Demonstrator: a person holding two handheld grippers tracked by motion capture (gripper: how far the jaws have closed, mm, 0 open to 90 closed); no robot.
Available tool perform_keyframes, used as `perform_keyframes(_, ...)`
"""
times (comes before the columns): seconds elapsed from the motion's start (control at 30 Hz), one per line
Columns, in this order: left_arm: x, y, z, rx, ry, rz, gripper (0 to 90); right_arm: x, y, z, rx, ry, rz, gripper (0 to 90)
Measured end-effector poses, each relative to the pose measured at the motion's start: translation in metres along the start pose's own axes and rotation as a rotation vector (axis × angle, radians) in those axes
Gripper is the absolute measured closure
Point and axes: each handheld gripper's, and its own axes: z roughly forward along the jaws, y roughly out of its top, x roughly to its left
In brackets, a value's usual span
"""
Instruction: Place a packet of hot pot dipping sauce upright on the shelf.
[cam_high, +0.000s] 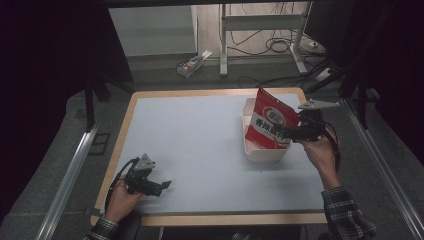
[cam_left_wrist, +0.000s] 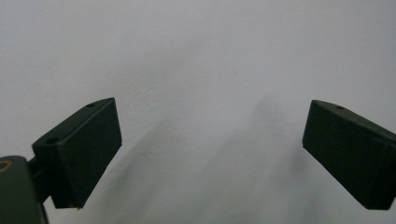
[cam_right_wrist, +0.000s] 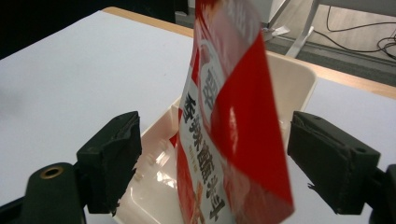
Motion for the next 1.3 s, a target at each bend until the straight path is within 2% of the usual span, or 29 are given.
perform_keyframes(0.77, -0.001, 0.000, 0.001, 0.007, -0.001, 0.012, 4.5, 0.008, -0.029, -0.006, 0.023, 0.034, 0.001, 12.5)
perform_keyframes(1.3, -0.001, 0.001, -0.002, -0.011, 0.003, 0.008, 4.5, 0.013, -0.048, -0.014, 0.056, 0.065, 0.052, 8.2)
